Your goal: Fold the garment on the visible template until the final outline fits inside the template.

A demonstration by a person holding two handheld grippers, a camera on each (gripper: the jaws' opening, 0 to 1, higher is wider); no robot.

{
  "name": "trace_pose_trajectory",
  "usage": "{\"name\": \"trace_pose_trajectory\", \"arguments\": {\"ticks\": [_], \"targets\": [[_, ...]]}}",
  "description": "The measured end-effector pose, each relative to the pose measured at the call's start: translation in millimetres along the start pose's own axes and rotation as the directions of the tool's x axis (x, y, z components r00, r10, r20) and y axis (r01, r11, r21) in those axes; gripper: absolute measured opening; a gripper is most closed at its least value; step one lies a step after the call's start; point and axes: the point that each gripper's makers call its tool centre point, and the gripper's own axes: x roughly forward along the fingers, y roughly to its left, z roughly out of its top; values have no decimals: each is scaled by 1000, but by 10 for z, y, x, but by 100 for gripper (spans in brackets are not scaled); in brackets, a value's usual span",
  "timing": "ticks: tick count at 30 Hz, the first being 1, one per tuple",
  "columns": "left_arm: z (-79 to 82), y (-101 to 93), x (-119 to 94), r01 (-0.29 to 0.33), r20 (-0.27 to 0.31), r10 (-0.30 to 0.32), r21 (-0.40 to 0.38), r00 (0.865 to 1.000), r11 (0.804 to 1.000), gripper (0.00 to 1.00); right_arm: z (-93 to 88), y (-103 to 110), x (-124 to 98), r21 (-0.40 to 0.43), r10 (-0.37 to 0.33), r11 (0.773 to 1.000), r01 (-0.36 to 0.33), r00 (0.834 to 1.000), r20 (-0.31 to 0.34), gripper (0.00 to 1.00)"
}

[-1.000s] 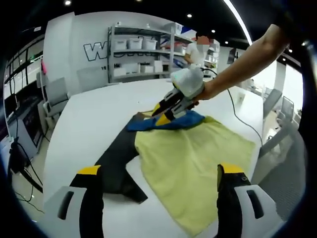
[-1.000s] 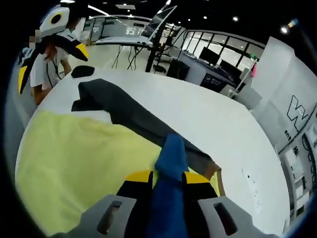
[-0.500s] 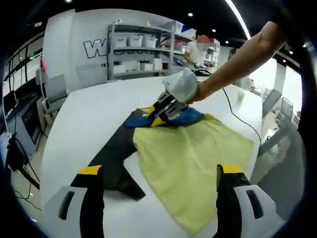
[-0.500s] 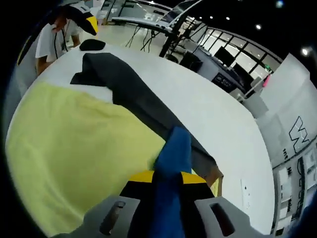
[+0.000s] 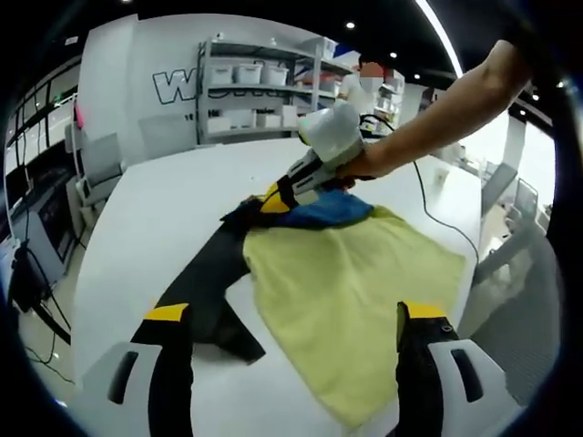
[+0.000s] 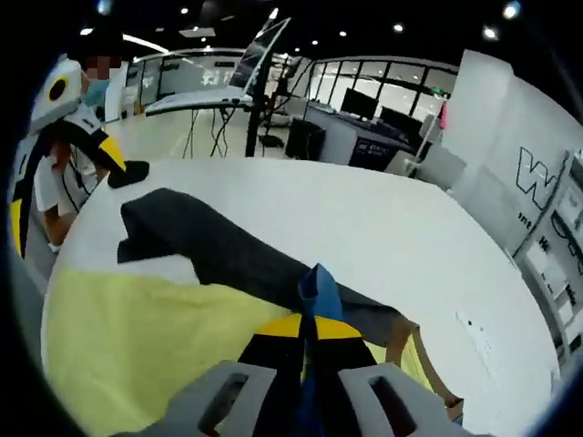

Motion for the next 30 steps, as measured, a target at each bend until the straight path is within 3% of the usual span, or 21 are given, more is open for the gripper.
{"name": "trace_pose_trajectory", "arguments": {"ticks": [10, 12, 15, 18, 25, 30], "targets": [[-47, 33, -81, -16, -2, 16, -7, 1000, 1000, 92, 20, 349, 168, 43, 43, 998, -43, 999, -4, 0], [-60, 54, -96, -22, -2, 22, -10, 1000, 1000, 91, 3, 410, 201, 81, 63, 995, -62, 998, -9, 0], [-81, 73, -106, -29, -7, 29, -9, 1000, 1000, 91, 39, 442, 212, 149, 63, 987, -65, 998, 17, 8], [-80, 94, -108, -37, -6, 37, -9, 999, 999, 92, 110, 449, 149, 201, 51, 978, -60, 997, 51, 9], [-73, 158, -86, -56, -6, 56, 3, 998, 998, 92, 128, 467, -46, 191, 8, 981, -22, 997, 74, 27], [-71, 211, -79, -71, -12, 72, 16, 997, 997, 92, 136, 445, -158, 203, -18, 979, 1, 996, 83, 32]]}}
